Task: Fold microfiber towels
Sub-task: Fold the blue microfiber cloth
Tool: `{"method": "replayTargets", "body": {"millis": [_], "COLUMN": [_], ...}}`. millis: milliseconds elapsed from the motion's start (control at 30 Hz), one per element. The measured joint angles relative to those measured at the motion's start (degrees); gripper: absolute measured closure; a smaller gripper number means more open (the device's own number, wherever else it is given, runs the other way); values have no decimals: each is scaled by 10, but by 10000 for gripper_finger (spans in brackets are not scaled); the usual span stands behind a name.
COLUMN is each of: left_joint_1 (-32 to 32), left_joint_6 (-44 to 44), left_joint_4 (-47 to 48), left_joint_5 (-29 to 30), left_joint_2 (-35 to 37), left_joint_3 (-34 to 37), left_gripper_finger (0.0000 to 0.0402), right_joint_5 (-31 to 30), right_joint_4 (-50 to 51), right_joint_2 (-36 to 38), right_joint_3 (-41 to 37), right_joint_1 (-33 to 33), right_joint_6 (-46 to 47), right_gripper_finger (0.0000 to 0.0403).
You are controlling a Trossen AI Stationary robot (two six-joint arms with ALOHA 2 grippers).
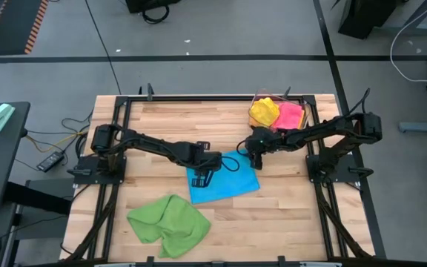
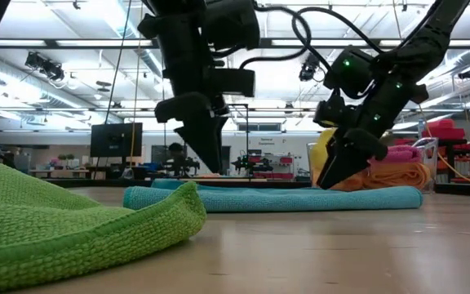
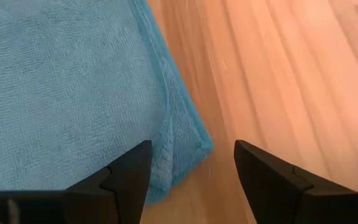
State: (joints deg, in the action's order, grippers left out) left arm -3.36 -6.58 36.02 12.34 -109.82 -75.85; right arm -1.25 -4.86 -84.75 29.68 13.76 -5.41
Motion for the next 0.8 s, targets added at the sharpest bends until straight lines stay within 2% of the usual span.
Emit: {"method": "replayTargets", "body": {"millis": [133, 267, 567, 800], "left_joint_1": [-10, -17, -21, -13], "left_joint_6": [18, 32, 83, 90], "left_joint_4": [-30, -28, 21, 44], "left_joint_5": [0, 0, 0, 0], "left_joint_2": [0, 0, 0, 0], "left_joint_3": [0, 0, 0, 51], "left_gripper_finger": [298, 298, 302, 306], "right_joint_5": [3, 32, 14, 13], "right_joint_4": [-1, 2, 37, 39], "right_joint_2": [0, 0, 0, 0], "right_joint_3": [12, 16, 16, 16], "right_joint_1": [0, 0, 0, 0], "right_joint_6": [-4, -4, -30, -22], "right_gripper_finger": [166, 166, 166, 166]}}
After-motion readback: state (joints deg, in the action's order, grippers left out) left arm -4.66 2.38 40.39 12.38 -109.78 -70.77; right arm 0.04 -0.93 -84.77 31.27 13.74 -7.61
